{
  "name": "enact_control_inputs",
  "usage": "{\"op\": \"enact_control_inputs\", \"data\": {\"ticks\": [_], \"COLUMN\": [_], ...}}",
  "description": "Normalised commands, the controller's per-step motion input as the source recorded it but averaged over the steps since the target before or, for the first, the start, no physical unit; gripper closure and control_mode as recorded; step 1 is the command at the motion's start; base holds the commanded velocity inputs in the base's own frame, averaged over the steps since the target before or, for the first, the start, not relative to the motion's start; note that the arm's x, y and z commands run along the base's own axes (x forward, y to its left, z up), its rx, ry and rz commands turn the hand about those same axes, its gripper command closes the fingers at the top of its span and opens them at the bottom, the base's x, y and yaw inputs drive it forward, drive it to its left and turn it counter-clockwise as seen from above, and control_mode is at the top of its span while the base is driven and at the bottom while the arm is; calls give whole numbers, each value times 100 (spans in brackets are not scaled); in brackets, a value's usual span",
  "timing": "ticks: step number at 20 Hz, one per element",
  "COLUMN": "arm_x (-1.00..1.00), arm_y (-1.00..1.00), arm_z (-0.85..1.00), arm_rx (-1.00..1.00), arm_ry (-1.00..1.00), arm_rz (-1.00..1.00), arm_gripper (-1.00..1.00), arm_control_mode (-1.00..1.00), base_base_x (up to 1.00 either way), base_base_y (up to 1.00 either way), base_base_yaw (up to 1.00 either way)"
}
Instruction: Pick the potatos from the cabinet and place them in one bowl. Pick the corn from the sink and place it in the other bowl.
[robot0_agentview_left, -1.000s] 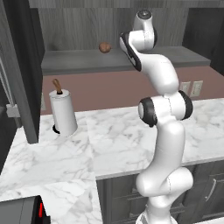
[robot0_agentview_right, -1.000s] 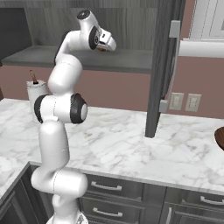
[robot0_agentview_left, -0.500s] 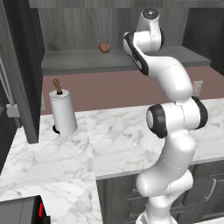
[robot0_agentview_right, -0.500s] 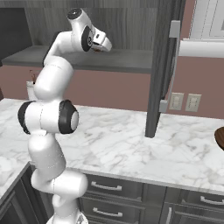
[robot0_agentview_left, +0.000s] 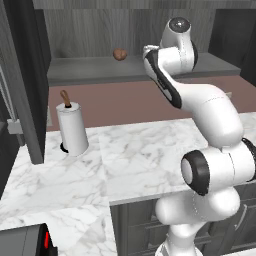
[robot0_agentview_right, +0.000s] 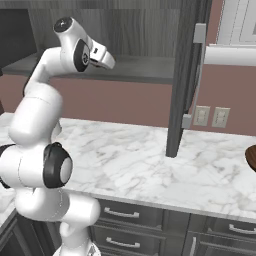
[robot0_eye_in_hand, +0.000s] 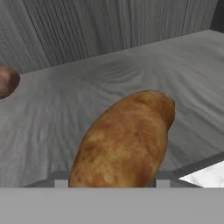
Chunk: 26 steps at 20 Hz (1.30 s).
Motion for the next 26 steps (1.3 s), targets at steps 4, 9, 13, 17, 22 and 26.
{"op": "enact_control_inputs", "data": {"ticks": [4,9,13,17,22,26], "arm_x": [-82,-71,-86,-93,-72,-71], "arm_y": [9,13,18,18,13,3], "arm_z": [19,0,0,1,-4,-2], "arm_rx": [0,0,0,0,1,4], "arm_ry": [0,0,0,0,9,13], "arm_rz": [0,0,0,0,0,0], "arm_gripper": [100,100,100,100,100,100], "arm_control_mode": [-100,-100,-100,-100,-100,-100], "base_base_x": [0,0,0,0,0,0], "base_base_y": [0,0,0,0,0,0], "base_base_yaw": [0,0,0,0,0,0]}}
